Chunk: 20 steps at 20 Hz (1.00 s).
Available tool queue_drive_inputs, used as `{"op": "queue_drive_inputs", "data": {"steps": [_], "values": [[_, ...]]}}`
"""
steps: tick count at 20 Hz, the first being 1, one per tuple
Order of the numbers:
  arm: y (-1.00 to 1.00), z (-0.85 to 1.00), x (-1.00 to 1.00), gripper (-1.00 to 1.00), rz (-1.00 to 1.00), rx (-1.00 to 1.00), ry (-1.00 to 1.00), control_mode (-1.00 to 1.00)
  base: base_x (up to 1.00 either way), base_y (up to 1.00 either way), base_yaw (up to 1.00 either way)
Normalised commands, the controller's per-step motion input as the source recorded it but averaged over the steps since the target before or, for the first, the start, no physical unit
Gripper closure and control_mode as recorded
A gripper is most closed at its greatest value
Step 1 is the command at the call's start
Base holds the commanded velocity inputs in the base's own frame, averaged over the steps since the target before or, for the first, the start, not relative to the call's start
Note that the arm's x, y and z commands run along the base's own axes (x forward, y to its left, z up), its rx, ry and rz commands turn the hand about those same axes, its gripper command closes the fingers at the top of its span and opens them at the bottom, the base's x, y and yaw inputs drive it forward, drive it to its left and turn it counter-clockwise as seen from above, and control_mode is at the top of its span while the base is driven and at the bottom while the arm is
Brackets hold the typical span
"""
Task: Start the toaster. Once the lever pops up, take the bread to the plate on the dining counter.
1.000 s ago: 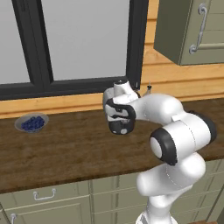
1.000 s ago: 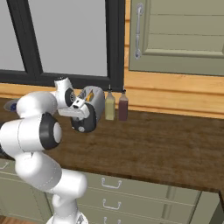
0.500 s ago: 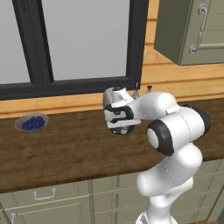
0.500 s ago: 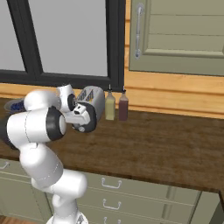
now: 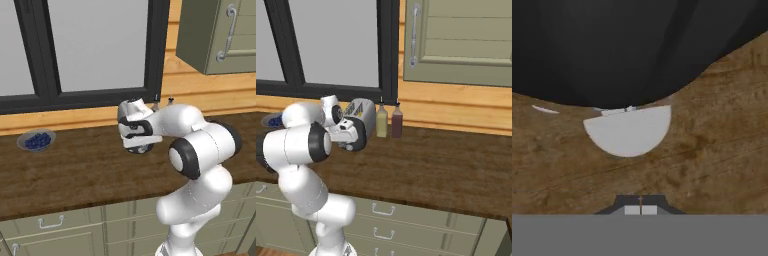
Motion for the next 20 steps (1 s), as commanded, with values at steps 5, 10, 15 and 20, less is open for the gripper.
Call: {"op": "queue_drive_inputs", "data": {"steps": [5, 10, 15, 20], "values": [[-0.17, 1.00, -0.60, 1.00, 0.00, 0.00, 0.00, -1.00, 0.00, 0.00, 0.00], [-0.21, 0.99, -0.43, 1.00, 0.00, 0.00, -0.03, -1.00, 0.00, 0.00, 0.00], [-0.14, 0.84, 0.05, 1.00, -0.01, 0.00, -0.22, -1.00, 0.00, 0.00, 0.00], [0.00, 0.37, 0.27, 1.00, 0.00, -0.01, -0.36, -1.00, 0.00, 0.00, 0.00]]}}
